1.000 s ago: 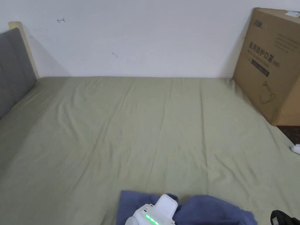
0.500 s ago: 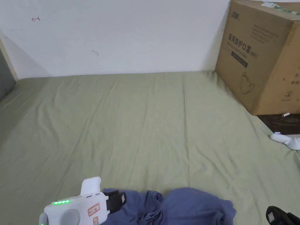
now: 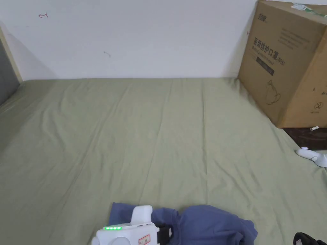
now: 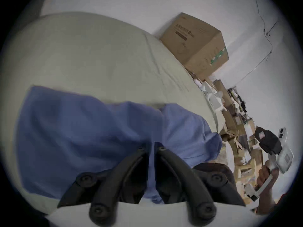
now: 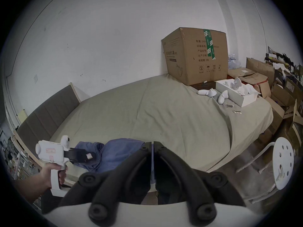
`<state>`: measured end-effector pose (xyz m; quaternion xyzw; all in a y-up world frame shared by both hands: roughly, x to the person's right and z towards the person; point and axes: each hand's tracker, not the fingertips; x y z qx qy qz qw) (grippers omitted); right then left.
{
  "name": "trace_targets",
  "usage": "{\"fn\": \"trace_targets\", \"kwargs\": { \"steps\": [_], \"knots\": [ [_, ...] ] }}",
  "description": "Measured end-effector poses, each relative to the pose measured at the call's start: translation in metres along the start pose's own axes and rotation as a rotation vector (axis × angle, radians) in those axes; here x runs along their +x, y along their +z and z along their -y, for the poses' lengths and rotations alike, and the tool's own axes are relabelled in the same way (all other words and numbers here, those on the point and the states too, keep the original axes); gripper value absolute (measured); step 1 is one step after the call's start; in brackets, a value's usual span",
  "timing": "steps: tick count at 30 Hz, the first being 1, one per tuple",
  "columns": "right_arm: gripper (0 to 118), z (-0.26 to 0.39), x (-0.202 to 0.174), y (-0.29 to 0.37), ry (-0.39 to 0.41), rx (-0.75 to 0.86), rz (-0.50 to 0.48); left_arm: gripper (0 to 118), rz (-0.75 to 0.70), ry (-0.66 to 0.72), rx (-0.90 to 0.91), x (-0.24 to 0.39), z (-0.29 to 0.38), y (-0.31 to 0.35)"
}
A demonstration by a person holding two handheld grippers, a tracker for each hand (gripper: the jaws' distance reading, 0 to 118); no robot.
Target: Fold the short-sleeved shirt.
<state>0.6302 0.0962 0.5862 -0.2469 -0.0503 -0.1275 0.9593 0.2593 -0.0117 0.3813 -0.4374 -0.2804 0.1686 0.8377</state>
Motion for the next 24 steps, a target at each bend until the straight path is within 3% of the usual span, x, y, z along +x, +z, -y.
{"fn": "trace_targets", "kwargs": {
  "steps": [3, 4, 6, 7, 9, 10, 16, 18, 21, 22, 23, 24],
  "knots": [
    [2, 0.002, -0.008, -0.004, 0.025, -0.001, -0.010, 9, -0.001, -0.028, 0.125, -0.018, -0.014, 0.053],
    [2, 0.003, -0.011, -0.007, 0.023, -0.007, -0.020, 19, -0.042, -0.034, 0.161, -0.031, -0.016, 0.065],
    [2, 0.006, -0.018, -0.012, 0.021, -0.017, -0.033, 103, -0.100, -0.003, 0.194, -0.058, -0.020, 0.091],
    [2, 0.007, -0.023, -0.015, 0.023, -0.021, -0.039, 118, -0.107, 0.031, 0.190, -0.075, -0.021, 0.100],
    [2, 0.010, -0.030, -0.020, 0.026, -0.033, -0.059, 118, -0.087, 0.114, 0.281, -0.106, -0.022, 0.114],
    [2, 0.011, -0.035, -0.022, 0.032, -0.038, -0.067, 118, -0.092, 0.209, 0.243, -0.124, -0.020, 0.115],
    [2, 0.008, -0.057, -0.022, 0.068, -0.050, -0.097, 118, 0.230, 0.729, 0.209, -0.186, 0.028, 0.069],
    [2, 0.008, -0.055, -0.023, 0.074, -0.049, -0.100, 118, 0.462, 0.732, 0.275, -0.176, 0.038, 0.052],
    [2, 0.007, -0.055, -0.023, 0.080, -0.051, -0.095, 118, 0.441, 0.663, 0.217, -0.142, 0.034, 0.032],
    [2, 0.006, -0.054, -0.023, 0.080, -0.053, -0.092, 115, 0.419, 0.629, 0.202, -0.134, 0.031, 0.024],
    [2, 0.006, -0.054, -0.024, 0.081, -0.054, -0.084, 99, 0.382, 0.642, 0.183, -0.128, 0.030, 0.018],
    [2, 0.006, -0.054, -0.024, 0.083, -0.055, -0.076, 70, 0.336, 0.666, 0.178, -0.126, 0.029, 0.017]
  ]
}}
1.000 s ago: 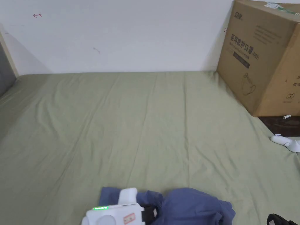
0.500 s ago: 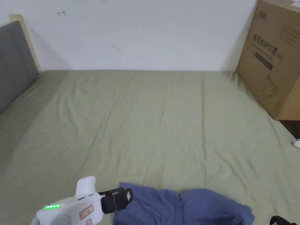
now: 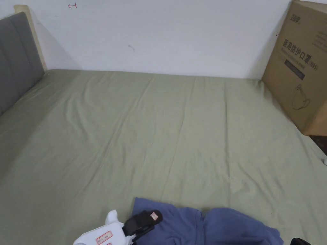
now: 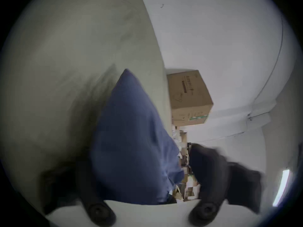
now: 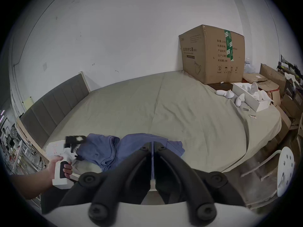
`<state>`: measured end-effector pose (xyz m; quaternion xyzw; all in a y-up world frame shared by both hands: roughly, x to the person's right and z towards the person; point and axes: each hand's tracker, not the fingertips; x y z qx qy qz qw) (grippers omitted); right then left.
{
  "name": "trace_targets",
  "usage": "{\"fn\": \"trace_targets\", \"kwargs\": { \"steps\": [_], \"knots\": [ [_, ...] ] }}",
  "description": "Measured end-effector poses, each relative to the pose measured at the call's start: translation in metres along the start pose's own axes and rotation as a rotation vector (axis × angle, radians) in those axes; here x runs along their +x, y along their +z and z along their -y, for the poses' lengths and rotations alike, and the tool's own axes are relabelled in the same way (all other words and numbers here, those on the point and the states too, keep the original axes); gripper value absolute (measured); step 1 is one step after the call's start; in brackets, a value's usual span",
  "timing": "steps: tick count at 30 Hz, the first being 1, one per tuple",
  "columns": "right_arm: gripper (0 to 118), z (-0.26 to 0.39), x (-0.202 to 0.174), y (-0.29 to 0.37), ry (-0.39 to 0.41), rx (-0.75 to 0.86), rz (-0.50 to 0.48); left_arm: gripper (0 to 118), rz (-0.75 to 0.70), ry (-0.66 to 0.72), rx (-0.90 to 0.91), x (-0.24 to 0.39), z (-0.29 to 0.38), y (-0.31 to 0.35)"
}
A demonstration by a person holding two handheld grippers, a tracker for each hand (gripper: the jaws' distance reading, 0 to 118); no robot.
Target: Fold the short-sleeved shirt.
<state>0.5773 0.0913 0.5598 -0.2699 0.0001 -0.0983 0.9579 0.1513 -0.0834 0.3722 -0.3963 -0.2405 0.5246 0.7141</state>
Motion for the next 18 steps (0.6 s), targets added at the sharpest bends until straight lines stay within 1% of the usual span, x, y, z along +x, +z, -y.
{"fn": "trace_targets", "kwargs": {
  "steps": [1, 2, 3, 4, 5, 7, 11, 12, 15, 17, 18],
  "knots": [
    [2, -0.001, -0.001, 0.001, -0.002, -0.001, 0.002, 30, -0.069, 0.037, -0.007, -0.003, 0.003, -0.006],
    [2, -0.001, -0.001, 0.002, -0.005, 0.000, 0.002, 18, -0.130, 0.052, -0.008, -0.007, 0.007, -0.010],
    [2, -0.001, -0.002, 0.003, -0.006, -0.001, 0.004, 18, -0.076, 0.023, 0.026, -0.009, 0.009, -0.005],
    [2, -0.001, -0.002, 0.004, -0.003, -0.002, 0.008, 17, -0.042, 0.033, 0.037, -0.007, 0.006, -0.001],
    [2, -0.001, -0.002, 0.005, 0.003, -0.002, 0.011, 17, -0.061, 0.038, 0.042, -0.001, 0.007, 0.004],
    [2, -0.002, -0.001, 0.007, 0.008, 0.000, 0.012, 16, -0.103, -0.036, 0.088, 0.011, 0.004, 0.021],
    [2, -0.002, 0.000, 0.008, 0.005, 0.005, 0.013, 16, -0.200, -0.091, 0.245, 0.025, -0.032, 0.078],
    [2, -0.001, -0.001, 0.007, -0.002, 0.004, 0.011, 16, -0.237, -0.131, 0.277, 0.024, -0.051, 0.090],
    [2, 0.005, -0.005, 0.001, -0.002, -0.008, 0.009, 16, -0.395, -0.361, 0.318, 0.055, -0.060, 0.112],
    [2, 0.008, -0.011, 0.000, 0.009, -0.012, -0.001, 16, -0.475, -0.508, 0.356, 0.083, -0.054, 0.108],
    [2, 0.009, -0.014, -0.001, 0.013, -0.014, -0.005, 16, -0.521, -0.636, 0.363, 0.104, -0.040, 0.102]
  ]
}}
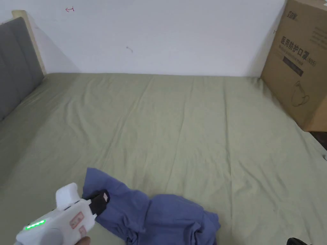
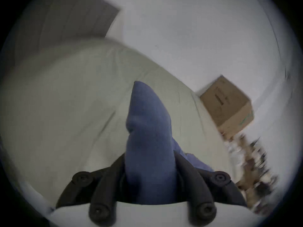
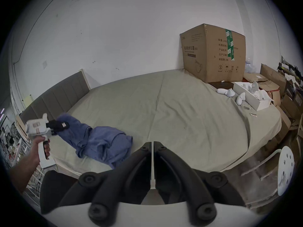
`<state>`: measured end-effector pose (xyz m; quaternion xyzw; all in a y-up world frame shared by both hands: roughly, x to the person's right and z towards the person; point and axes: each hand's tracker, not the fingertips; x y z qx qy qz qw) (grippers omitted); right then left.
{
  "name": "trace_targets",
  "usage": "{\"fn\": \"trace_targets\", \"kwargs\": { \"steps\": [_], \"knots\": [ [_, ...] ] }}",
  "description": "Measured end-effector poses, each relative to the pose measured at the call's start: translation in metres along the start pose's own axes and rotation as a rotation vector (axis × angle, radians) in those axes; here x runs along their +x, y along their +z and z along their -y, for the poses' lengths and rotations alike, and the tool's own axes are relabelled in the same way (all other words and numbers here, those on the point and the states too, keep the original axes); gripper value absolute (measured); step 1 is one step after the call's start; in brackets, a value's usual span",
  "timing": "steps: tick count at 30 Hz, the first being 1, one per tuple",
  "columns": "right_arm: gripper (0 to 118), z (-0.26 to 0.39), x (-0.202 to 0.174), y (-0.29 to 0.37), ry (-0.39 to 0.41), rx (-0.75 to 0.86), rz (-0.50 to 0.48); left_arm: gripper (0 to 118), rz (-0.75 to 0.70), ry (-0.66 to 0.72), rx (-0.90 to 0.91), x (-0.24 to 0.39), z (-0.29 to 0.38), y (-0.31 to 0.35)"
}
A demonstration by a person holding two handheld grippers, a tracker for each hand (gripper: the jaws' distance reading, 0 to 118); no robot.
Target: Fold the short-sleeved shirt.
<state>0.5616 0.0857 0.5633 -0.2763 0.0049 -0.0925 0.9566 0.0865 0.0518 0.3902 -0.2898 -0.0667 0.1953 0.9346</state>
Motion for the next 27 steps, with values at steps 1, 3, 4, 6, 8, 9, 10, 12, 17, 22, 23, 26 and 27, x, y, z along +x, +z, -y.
{"fn": "trace_targets", "kwargs": {
  "steps": [1, 3, 4, 6, 8, 9, 10, 12, 17, 22, 23, 26, 27],
  "knots": [
    [2, 0.001, -0.002, -0.001, 0.002, -0.003, -0.007, 16, -0.013, -0.132, 0.027, 0.026, 0.001, 0.006],
    [2, 0.001, -0.004, -0.002, 0.006, -0.007, -0.016, 16, -0.029, -0.370, 0.058, 0.076, 0.014, 0.000],
    [2, 0.002, -0.005, -0.002, 0.014, -0.006, -0.016, 16, -0.011, -0.492, 0.068, 0.111, 0.029, -0.002],
    [2, 0.001, -0.004, 0.000, 0.020, 0.001, -0.015, 16, -0.037, -0.660, 0.072, 0.153, 0.055, -0.015],
    [2, 0.001, 0.000, 0.004, 0.010, 0.014, -0.011, 15, -0.091, -0.892, 0.067, 0.191, 0.094, -0.032],
    [2, 0.001, 0.003, 0.007, 0.008, 0.021, -0.005, 15, -0.130, -0.995, 0.043, 0.205, 0.115, -0.044],
    [2, 0.001, 0.005, 0.009, 0.008, 0.028, 0.005, 15, -0.152, -1.054, 0.013, 0.211, 0.131, -0.056],
    [2, 0.000, 0.009, 0.012, 0.002, 0.028, 0.023, 16, -0.134, -1.005, -0.026, 0.208, 0.151, -0.072],
    [2, -0.004, 0.009, 0.016, -0.005, 0.042, 0.015, 93, -0.020, -0.856, -0.120, 0.198, 0.135, -0.068],
    [2, -0.006, 0.002, 0.010, 0.009, 0.036, -0.029, 99, 0.262, -0.390, -0.064, 0.172, 0.062, -0.006],
    [2, -0.005, 0.001, 0.008, 0.007, 0.032, -0.036, 99, 0.260, -0.321, -0.057, 0.162, 0.050, -0.005],
    [2, -0.002, -0.005, -0.001, 0.008, 0.006, -0.057, 96, 0.274, -0.056, -0.113, 0.127, 0.025, -0.027],
    [2, -0.002, -0.008, -0.004, 0.009, -0.001, -0.064, 86, 0.270, 0.016, -0.158, 0.118, 0.024, -0.040]
  ]
}}
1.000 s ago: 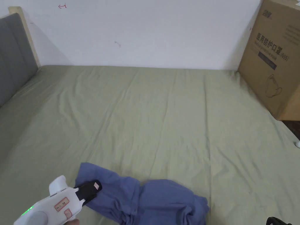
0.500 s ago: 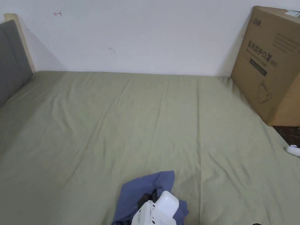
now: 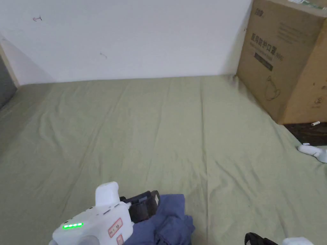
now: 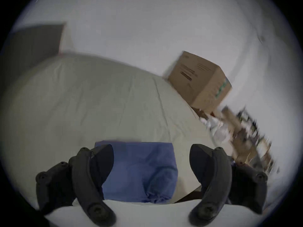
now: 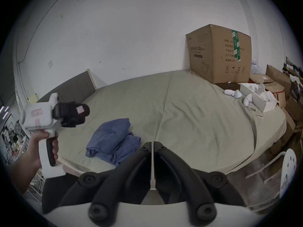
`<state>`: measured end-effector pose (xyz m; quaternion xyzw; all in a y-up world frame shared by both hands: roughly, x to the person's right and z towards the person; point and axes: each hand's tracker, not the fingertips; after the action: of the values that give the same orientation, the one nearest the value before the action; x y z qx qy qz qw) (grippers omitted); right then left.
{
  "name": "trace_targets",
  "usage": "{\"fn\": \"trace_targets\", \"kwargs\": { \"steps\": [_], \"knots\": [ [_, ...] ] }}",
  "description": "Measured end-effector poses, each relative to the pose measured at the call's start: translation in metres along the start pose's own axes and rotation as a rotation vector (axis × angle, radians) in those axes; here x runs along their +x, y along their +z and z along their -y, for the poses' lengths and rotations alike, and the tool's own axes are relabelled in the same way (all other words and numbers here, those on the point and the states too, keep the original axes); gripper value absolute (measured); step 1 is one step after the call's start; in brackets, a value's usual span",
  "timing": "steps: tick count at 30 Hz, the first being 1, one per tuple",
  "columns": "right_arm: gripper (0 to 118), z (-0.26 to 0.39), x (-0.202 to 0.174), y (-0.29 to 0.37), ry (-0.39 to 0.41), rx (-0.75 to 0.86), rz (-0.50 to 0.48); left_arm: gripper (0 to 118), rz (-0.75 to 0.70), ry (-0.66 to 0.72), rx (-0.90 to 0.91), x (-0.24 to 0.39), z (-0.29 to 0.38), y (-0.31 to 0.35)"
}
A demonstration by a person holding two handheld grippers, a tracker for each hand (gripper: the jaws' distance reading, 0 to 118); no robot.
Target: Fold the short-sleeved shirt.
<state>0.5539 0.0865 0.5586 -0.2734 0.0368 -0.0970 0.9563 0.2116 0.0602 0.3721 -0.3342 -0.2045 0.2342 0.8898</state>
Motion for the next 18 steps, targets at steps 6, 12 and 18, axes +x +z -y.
{"fn": "trace_targets", "kwargs": {
  "steps": [6, 12, 18],
  "knots": [
    [2, -0.003, -0.013, -0.026, -0.056, -0.057, -0.069, 13, 0.239, 0.179, -0.201, -0.004, 0.046, -0.068],
    [2, -0.007, -0.018, -0.065, -0.153, -0.163, -0.164, 12, 0.222, 0.113, -0.294, 0.026, 0.092, -0.091],
    [2, -0.008, -0.045, -0.139, -0.247, -0.208, -0.340, 13, 0.144, 0.047, -0.097, -0.011, 0.035, -0.014]
  ]
}}
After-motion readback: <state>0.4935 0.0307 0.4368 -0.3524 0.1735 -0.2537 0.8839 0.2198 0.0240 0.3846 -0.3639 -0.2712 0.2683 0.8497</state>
